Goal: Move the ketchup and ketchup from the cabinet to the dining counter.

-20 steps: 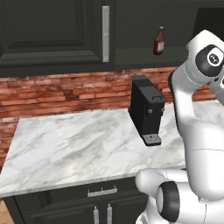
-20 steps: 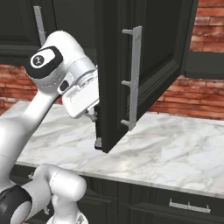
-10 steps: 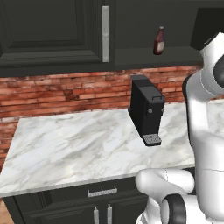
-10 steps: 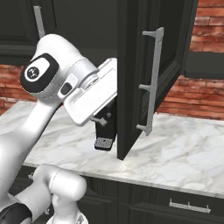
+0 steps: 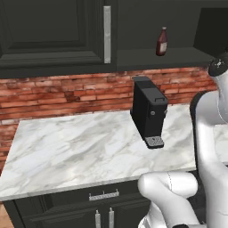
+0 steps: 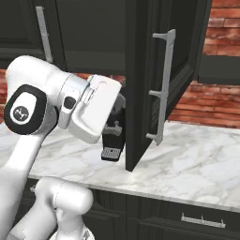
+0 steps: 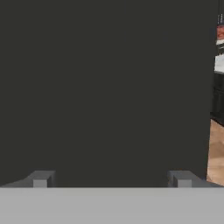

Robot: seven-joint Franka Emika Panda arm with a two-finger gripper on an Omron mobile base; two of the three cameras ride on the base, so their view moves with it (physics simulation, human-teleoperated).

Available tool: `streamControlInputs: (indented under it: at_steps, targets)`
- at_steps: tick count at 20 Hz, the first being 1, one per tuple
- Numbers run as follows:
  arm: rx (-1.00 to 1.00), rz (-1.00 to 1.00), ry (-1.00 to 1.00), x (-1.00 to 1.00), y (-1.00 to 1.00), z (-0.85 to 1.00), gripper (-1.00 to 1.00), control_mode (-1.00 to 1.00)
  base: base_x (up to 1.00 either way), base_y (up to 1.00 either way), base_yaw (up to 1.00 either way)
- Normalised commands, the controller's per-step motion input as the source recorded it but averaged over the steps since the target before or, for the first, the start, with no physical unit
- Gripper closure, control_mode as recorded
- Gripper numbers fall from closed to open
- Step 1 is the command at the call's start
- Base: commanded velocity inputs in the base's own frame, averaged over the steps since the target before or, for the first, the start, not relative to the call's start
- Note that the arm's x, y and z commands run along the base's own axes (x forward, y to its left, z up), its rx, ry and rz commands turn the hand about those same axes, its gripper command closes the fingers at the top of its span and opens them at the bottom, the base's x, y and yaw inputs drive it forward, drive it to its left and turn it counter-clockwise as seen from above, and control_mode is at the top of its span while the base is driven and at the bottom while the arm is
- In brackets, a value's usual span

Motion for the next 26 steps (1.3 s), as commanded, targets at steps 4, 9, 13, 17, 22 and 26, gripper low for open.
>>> streamControlInputs:
  at_steps: [4,9,13,17,22,26]
  targets:
    - [0.00,0.50,0.21,-0.21,-0.36,0.00,-1.00,-1.00,0.00,0.00,0.00]
    - [0.01,0.35,0.29,-0.06,-0.45,0.00,-1.00,-1.00,0.00,0.00,0.00]
    - [0.00,0.29,0.22,0.14,-0.03,0.00,-1.00,-1.00,0.00,0.00,0.00]
    - [0.00,0.29,0.07,0.22,0.57,0.01,-1.00,-1.00,0.00,0.00,0.00]
    - [0.00,0.31,0.06,0.21,0.68,0.09,-1.00,-1.00,0.00,0.00,0.00]
    - [0.00,0.32,0.01,0.23,0.66,0.07,-1.00,-1.00,0.00,0.00,0.00]
